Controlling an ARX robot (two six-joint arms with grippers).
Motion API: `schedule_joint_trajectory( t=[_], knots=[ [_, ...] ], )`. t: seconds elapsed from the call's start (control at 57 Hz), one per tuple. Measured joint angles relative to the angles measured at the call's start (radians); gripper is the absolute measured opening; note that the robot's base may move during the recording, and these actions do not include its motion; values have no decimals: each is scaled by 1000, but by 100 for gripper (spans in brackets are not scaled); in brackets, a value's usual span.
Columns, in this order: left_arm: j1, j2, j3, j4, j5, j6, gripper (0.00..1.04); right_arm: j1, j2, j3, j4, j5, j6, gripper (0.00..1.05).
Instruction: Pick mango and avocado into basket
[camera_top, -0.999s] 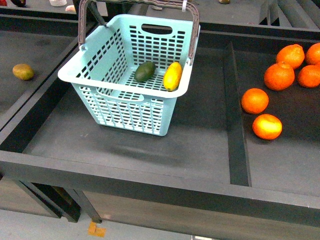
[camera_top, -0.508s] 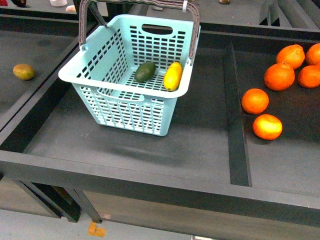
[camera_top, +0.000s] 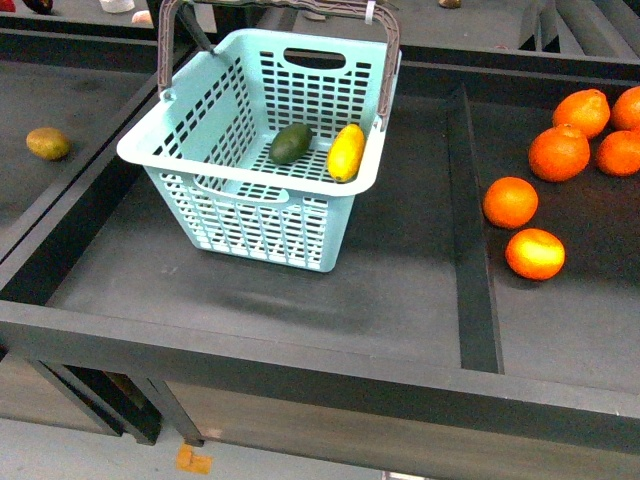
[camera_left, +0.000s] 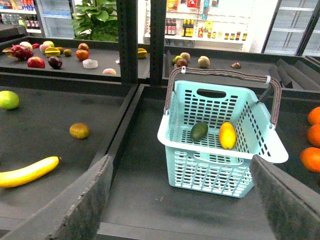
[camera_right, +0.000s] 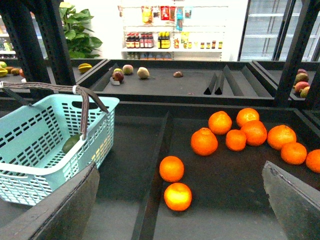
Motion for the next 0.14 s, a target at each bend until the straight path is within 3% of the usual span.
schedule_joint_trajectory(
  t=[0.053, 0.14],
  knots=[
    [0, 0, 0, 0, 0, 0, 99, 0, 0, 0, 0, 0, 0, 97],
    [0, 0, 0, 0, 0, 1, 97, 0, 0, 0, 0, 0, 0, 97]
  ],
)
